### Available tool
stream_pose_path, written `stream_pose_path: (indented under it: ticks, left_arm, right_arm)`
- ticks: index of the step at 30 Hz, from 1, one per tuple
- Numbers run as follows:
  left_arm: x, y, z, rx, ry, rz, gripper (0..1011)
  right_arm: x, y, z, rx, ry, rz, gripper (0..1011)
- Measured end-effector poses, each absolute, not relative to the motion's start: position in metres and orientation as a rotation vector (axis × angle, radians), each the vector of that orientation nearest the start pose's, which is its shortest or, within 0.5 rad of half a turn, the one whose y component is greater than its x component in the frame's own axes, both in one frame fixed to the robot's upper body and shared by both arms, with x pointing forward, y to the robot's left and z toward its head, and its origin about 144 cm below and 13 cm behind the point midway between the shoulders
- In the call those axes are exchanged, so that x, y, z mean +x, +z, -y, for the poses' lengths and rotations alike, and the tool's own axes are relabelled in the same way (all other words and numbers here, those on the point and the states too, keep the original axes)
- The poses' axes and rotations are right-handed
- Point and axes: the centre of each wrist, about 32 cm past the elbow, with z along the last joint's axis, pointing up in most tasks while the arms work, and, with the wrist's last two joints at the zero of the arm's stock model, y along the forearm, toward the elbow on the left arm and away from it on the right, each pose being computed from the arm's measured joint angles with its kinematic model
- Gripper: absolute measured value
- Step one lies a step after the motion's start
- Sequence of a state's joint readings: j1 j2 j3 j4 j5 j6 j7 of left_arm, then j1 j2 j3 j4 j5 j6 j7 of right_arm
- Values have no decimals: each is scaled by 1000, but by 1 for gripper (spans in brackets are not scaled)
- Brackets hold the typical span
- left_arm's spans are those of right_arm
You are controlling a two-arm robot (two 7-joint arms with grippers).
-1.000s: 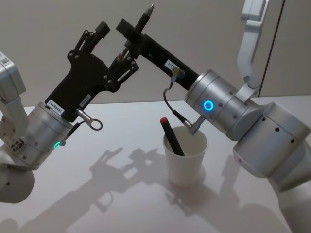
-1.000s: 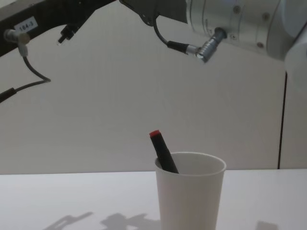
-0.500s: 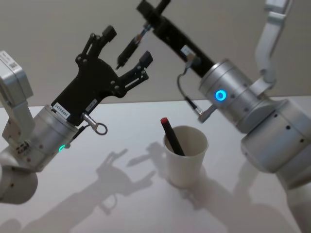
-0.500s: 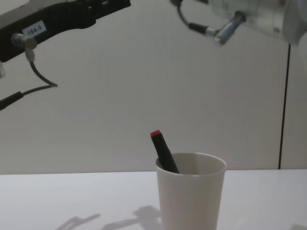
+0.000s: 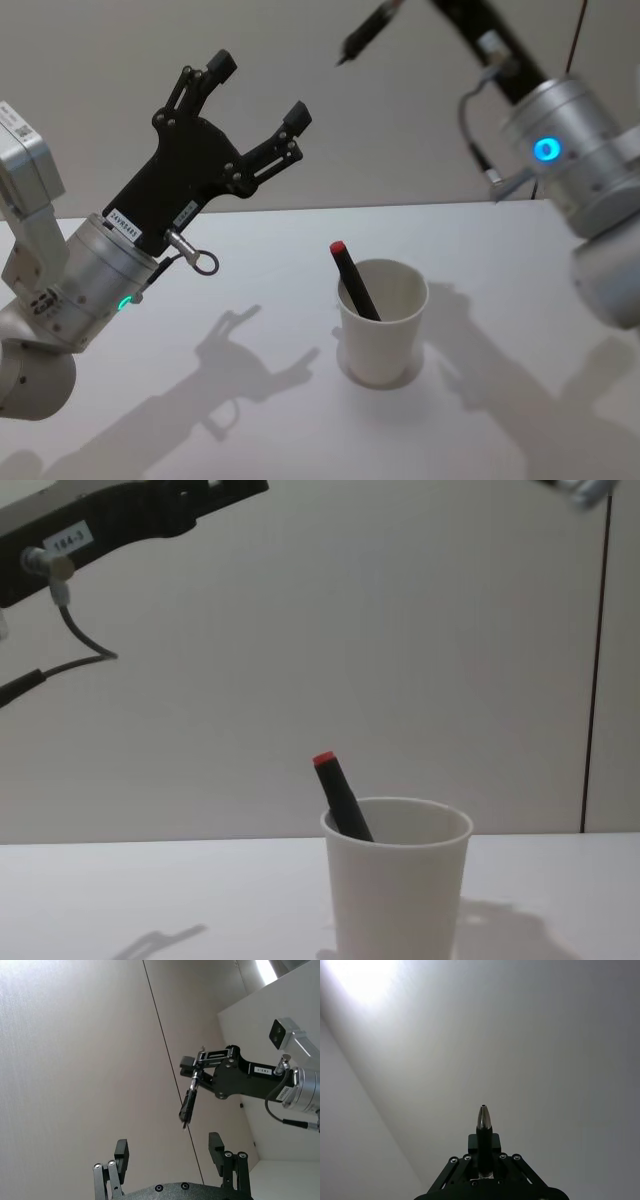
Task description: Place the pen into the pen holder.
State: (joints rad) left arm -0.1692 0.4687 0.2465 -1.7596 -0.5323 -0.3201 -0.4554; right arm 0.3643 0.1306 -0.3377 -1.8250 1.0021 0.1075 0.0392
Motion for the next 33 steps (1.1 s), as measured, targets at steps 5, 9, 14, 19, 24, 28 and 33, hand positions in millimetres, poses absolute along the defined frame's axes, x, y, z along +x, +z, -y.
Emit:
stream_pose_path:
  ticks: [5, 9, 14, 19, 24, 28, 33]
  left_arm:
    - [482, 1252, -265, -384, 787, 402, 1004]
    - [482, 1252, -265, -385, 788, 401, 1003]
    - [482, 1252, -266, -385, 789, 401, 1003]
    - [482, 1252, -266, -385, 789, 401, 1004]
    - [482, 1252, -266, -385, 789, 401, 1003]
    - [482, 1252, -266, -385, 789, 401, 1004]
    - [482, 1252, -266, -385, 789, 401, 1004]
  right_arm:
    - [493, 1335, 172, 764, -875, -311, 121]
    - [489, 1337, 190, 753, -920, -287, 121]
    - [483, 1338, 206, 718, -954, -262, 121]
    - [475, 1338, 219, 644, -979, -232, 121]
    - [470, 1337, 223, 593, -986, -214, 121]
    - [464, 1336, 225, 524, -987, -188, 121]
    - [459, 1334, 223, 445, -974, -156, 121]
